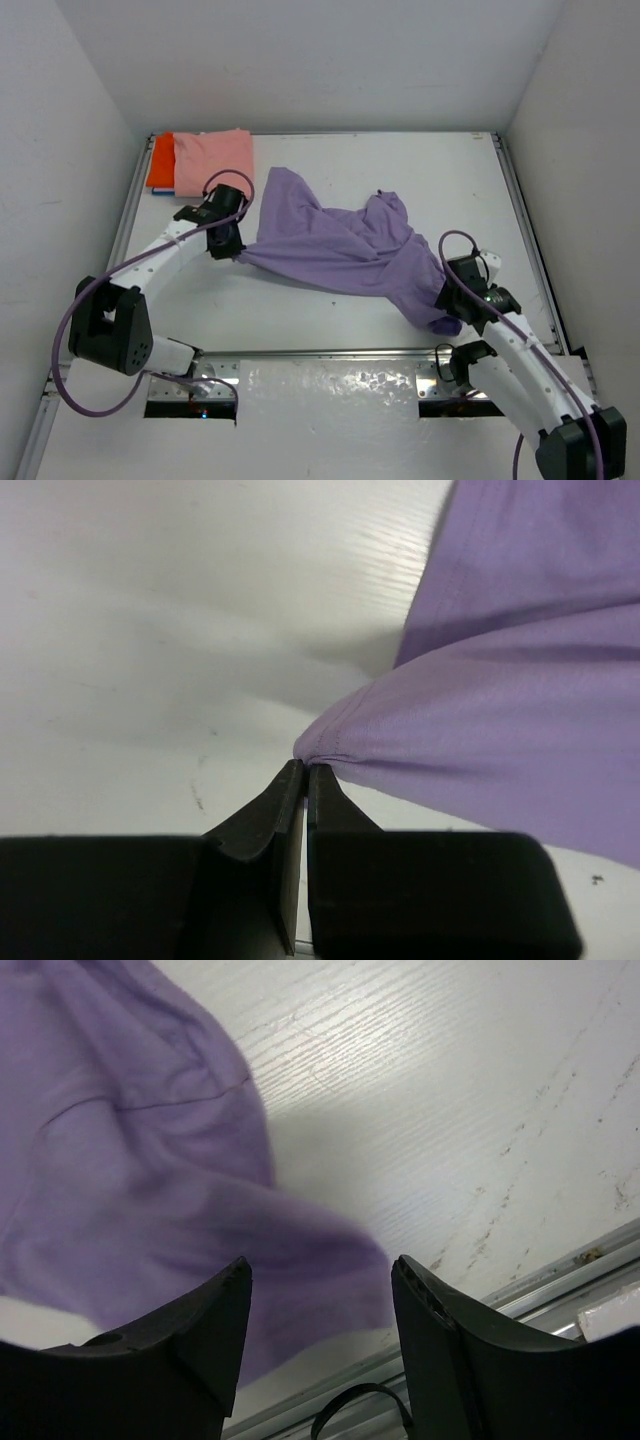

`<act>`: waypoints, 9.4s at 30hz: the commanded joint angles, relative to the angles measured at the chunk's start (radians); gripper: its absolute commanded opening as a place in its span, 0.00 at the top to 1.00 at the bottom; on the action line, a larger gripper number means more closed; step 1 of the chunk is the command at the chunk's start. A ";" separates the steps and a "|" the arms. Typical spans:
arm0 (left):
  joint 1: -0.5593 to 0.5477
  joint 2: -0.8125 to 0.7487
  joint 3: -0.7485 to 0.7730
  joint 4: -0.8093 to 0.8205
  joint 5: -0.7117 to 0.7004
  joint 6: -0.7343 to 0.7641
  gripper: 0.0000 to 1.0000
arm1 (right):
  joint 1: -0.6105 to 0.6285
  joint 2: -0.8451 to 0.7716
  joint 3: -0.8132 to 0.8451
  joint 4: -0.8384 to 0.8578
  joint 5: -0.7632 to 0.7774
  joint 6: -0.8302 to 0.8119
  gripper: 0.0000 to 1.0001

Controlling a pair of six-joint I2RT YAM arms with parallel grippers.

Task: Fold and stack the t-shirts
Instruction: Flatten out the tshirt, then grap the side of the flattened tshirt furthest away from the robot with both arms, then fold the flattened tshirt in 1/3 of the way

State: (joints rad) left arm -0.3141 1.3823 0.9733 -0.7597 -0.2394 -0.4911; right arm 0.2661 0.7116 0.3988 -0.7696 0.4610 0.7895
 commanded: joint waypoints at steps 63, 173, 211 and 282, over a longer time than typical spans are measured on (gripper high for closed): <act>0.142 -0.080 0.392 -0.007 0.196 -0.124 1.00 | -0.001 0.294 1.026 -0.023 0.320 -0.170 1.00; 0.003 -0.186 0.795 -0.196 0.009 -0.259 1.00 | 0.140 0.273 1.144 -0.339 0.391 -0.057 1.00; 0.033 0.065 0.699 0.153 -0.106 -0.261 1.00 | -0.102 0.907 1.758 -0.040 0.157 -0.444 1.00; 0.241 0.256 0.161 0.494 0.235 0.118 0.32 | -0.373 0.827 0.570 0.248 -0.479 -0.178 0.37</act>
State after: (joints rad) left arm -0.0669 1.6772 1.2346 -0.2623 -0.0280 -0.3828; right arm -0.1043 1.5948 1.0760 -0.5213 0.0490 0.5732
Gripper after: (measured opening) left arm 0.683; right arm 0.626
